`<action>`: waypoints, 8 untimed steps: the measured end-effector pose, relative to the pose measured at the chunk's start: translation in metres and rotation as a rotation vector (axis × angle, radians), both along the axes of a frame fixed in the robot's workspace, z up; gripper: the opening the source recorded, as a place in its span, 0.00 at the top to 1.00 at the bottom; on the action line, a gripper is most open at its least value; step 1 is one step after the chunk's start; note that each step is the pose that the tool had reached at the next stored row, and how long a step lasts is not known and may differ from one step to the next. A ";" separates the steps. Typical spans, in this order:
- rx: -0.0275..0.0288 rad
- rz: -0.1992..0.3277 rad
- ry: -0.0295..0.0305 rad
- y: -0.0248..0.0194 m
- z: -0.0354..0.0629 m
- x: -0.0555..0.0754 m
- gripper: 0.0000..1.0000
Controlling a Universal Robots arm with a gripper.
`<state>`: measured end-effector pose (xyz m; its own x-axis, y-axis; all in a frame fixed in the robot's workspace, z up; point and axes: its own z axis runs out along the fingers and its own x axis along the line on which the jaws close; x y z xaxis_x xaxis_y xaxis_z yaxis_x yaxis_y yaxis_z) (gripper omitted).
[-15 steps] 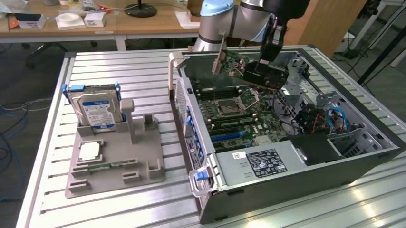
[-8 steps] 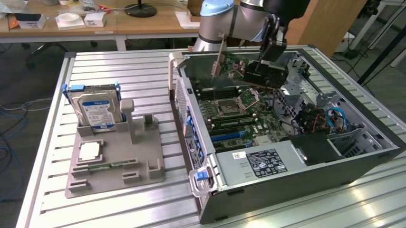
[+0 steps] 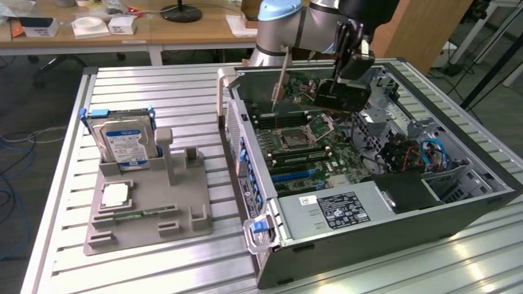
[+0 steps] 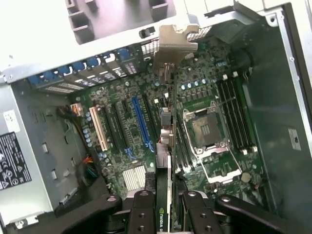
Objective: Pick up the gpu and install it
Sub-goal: 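Insert the gpu into the slot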
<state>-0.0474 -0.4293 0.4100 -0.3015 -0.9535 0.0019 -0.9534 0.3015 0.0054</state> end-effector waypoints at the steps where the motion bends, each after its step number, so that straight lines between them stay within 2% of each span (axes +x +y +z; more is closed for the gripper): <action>1: 0.0000 0.013 0.0000 0.0000 0.0000 0.000 0.74; 5: 0.0000 0.062 -0.0001 0.0000 -0.0002 0.000 0.74; 8: 0.0000 0.068 0.0000 0.0000 -0.0002 0.000 0.74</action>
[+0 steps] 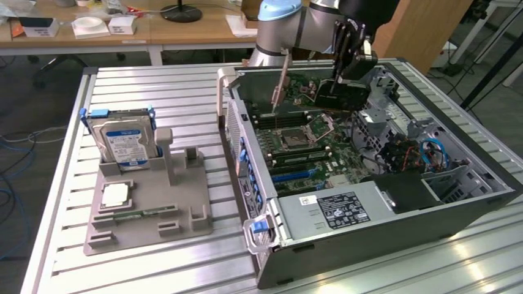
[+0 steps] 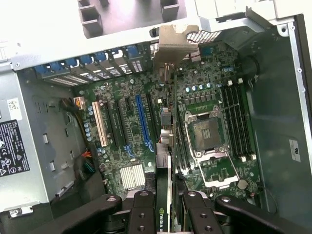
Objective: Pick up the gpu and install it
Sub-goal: 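Insert the gpu into the slot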
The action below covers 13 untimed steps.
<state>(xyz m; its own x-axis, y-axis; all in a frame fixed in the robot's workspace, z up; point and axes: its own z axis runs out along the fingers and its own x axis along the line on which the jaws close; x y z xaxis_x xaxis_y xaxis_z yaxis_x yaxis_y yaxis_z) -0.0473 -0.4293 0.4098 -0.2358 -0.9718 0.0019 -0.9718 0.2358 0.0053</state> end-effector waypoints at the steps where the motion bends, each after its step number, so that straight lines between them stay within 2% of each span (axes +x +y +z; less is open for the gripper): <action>1: 0.0000 0.000 0.0000 0.0000 0.0000 0.000 0.74; 6: 0.0000 0.006 0.0000 0.0000 0.0000 0.000 0.74; 13: 0.0000 0.077 0.0000 0.0000 -0.0006 0.000 0.74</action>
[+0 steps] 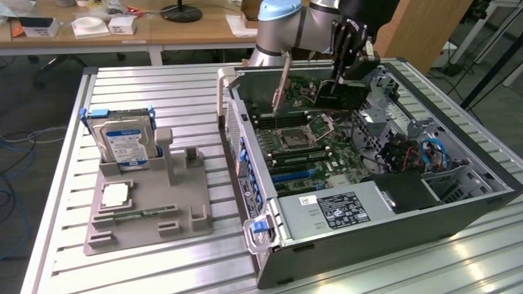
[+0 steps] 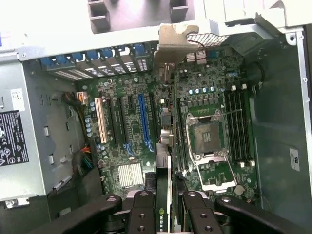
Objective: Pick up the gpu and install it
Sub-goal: 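Insert the gpu into the slot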
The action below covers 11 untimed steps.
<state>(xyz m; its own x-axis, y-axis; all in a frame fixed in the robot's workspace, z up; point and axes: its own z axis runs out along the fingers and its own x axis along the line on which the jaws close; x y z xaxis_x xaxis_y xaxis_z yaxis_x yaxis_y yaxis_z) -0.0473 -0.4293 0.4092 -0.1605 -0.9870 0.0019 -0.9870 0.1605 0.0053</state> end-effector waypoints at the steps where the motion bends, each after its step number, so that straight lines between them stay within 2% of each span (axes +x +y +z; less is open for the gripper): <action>1: 0.0000 0.011 0.0000 0.0000 -0.0001 0.000 0.74; 11: 0.0001 0.128 0.0000 0.0000 -0.0013 0.000 0.74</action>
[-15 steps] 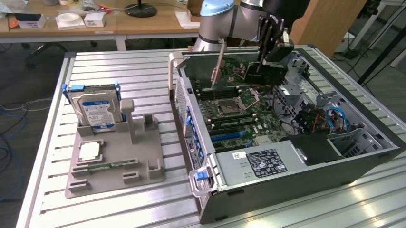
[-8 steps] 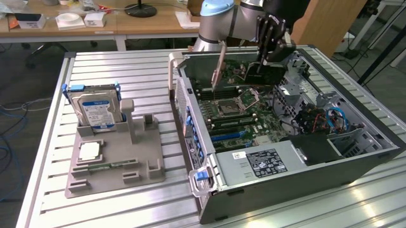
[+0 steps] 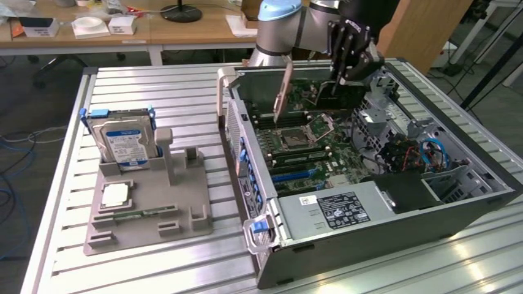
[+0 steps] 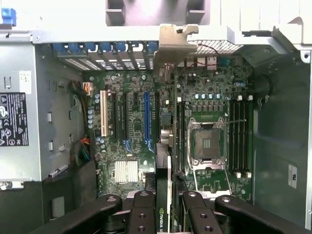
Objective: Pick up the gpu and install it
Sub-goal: 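Insert the gpu into the slot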
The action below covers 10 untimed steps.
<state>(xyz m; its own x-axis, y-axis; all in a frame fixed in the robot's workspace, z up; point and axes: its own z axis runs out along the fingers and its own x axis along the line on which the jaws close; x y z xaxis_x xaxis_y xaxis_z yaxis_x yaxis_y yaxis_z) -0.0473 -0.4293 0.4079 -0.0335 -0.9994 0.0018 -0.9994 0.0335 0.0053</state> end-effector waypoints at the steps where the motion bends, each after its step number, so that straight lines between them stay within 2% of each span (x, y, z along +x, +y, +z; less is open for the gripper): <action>1: -0.0001 0.012 0.0000 0.0000 -0.0001 0.000 0.74; 10: 0.0000 0.116 0.0000 0.0000 -0.0013 0.000 0.74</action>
<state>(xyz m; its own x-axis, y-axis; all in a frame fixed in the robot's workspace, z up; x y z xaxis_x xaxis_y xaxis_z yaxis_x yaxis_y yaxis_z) -0.0472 -0.4293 0.4067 0.0819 -0.9966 0.0018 -0.9966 -0.0819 0.0053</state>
